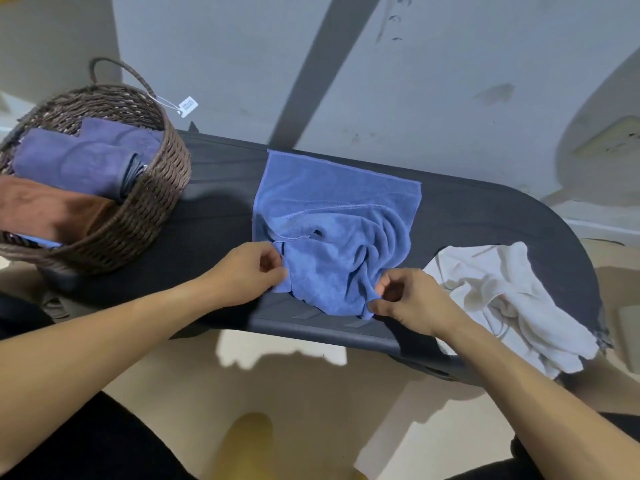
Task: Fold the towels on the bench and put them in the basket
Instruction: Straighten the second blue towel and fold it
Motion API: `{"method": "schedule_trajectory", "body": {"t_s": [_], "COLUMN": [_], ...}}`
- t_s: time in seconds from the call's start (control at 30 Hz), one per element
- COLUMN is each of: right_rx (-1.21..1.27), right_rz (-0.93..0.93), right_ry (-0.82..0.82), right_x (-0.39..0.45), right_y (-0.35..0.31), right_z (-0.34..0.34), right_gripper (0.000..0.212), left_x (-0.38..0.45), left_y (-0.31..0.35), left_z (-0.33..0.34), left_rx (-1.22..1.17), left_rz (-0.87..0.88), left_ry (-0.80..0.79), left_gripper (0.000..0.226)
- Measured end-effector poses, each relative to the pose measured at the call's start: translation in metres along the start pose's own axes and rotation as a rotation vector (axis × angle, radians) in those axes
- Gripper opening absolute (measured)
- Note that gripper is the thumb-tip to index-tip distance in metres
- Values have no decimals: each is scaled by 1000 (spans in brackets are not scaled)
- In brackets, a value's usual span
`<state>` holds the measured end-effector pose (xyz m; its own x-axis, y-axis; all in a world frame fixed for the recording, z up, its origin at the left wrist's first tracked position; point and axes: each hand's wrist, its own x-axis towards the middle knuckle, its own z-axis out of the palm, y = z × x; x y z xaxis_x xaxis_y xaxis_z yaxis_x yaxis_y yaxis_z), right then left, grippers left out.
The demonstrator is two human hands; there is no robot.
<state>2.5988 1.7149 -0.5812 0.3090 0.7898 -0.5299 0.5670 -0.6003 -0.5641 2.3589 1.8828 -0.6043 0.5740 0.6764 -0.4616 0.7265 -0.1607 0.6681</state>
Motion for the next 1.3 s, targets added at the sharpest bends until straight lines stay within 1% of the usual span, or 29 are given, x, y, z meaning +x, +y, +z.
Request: {"method": "schedule_trajectory", "body": {"t_s": [0.07,0.1,0.17,0.2,0.27,0.33,0.4,0.47,0.53,0.63,0.67,0.73,0.8,0.9,0.97,1.0,1.03,1.1,1.17,1.23,1.3], "right_rx": [72,161,439,561,707,777,844,919,922,829,772,579,379,167,-11,-98,-187,-343,-441,-390,-240], "right_rz": [22,44,62,51,14,-28,-71,-119,-132,-66,-39,23,80,174,226,236,241,265,254,145,-37], "right_ry": [20,31,58,103,245,395,531,622,636,555,533,471,322,73,-33,-68,-90,-93,-35,119,290], "right_x": [0,0,0,0,2,2,2,0,-1,-2,-2,0,1,1,1,2,3,6,7,7,6], "right_y": [1,1,-2,-4,-8,-10,-11,-13,-14,-12,-10,-4,2,9,11,11,9,7,1,-9,-29], "right_z": [-5,-8,-13,-16,-24,-34,-42,-47,-49,-46,-45,-46,-48,-46,-43,-42,-42,-42,-43,-44,-42], "right_gripper": [20,20,19,19,21,19,17,17,16,13,12,13,12,10,7,6,10,25,34,27,15], "left_x": [3,5,10,13,18,21,23,23,25,26,26,27,27,21,14,12,10,6,1,-4,-10], "left_y": [2,3,7,9,11,11,11,11,9,2,-1,-5,-9,-17,-22,-25,-26,-28,-30,-32,-34], "left_z": [-4,-7,-16,-20,-29,-38,-43,-47,-47,-42,-40,-38,-36,-31,-27,-26,-25,-24,-22,-18,-15], "left_rx": [-28,-76,-208,-249,-250,-246,-261,-246,-209,-150,-117,-13,89,105,108,117,128,143,148,142,125], "left_rz": [19,20,16,16,9,-4,6,43,41,-14,-26,-82,-163,-250,-270,-275,-281,-288,-265,-221,-188], "left_ry": [118,195,319,368,478,580,630,638,605,476,428,325,200,-15,-147,-187,-213,-237,-243,-241,-223], "left_gripper": [13,12,11,11,11,11,11,11,11,10,11,13,13,14,14,17,21,26,24,22,26]}}
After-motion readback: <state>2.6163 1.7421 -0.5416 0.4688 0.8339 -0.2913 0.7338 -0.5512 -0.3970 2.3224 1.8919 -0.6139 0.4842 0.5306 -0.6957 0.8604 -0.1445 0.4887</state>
